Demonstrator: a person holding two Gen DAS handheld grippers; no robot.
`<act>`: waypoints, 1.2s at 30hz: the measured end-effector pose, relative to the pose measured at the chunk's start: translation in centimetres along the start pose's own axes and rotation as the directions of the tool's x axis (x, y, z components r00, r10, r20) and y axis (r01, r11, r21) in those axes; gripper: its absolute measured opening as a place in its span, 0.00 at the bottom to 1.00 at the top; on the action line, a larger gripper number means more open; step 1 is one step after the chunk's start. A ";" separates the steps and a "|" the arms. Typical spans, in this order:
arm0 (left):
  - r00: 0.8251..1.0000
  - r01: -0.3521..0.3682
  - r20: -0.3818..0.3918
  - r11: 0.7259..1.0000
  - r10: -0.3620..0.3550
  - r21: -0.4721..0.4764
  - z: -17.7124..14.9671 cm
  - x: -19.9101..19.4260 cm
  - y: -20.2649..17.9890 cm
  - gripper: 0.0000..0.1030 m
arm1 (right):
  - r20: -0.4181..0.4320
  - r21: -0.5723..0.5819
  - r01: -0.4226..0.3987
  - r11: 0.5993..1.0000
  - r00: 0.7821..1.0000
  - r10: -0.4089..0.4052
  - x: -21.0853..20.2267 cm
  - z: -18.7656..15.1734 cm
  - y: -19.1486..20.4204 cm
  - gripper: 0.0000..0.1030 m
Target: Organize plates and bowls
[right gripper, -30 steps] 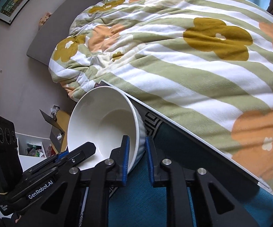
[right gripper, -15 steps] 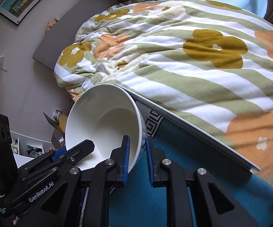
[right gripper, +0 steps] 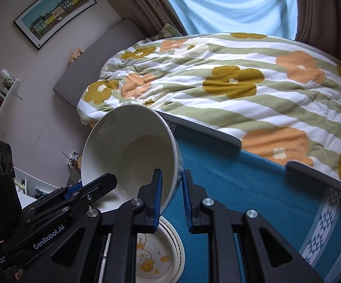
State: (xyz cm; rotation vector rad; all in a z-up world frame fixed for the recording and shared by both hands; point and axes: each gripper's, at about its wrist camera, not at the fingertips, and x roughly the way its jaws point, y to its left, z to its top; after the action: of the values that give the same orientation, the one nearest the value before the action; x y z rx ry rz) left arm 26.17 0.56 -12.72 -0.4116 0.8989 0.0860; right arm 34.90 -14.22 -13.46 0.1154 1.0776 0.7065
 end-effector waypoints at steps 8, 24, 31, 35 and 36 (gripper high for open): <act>0.997 0.068 -0.046 0.995 -0.064 0.077 -7.8 -3.7 -7.8 0.19 | 0.046 0.077 0.067 0.995 0.996 -0.070 -9.3 -8.0 -3.6 0.15; 0.940 0.201 -0.322 0.949 -0.116 0.244 -17.9 0.7 -16.7 0.19 | -0.032 0.291 0.224 0.930 0.974 -0.225 -14.3 -20.4 -12.3 0.15; 0.919 0.183 -0.390 0.934 -0.052 0.307 -20.4 3.1 -17.9 0.19 | -0.082 0.369 0.237 0.899 0.971 -0.223 -13.3 -23.1 -14.5 0.15; 0.914 0.172 -0.406 0.928 -0.024 0.332 -20.6 4.0 -18.2 0.19 | -0.093 0.385 0.247 0.889 0.969 -0.229 -12.7 -23.6 -14.9 0.15; 0.915 0.165 -0.402 0.926 -0.015 0.340 -20.5 4.3 -18.2 0.19 | -0.096 0.389 0.247 0.887 0.969 -0.228 -12.6 -23.7 -15.0 0.15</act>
State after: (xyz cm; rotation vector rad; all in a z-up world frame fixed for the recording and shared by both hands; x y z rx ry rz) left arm 18.04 -24.48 -21.66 -0.1156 1.2644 -0.2615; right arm 18.64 -38.99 -21.69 0.3123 1.2475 0.2606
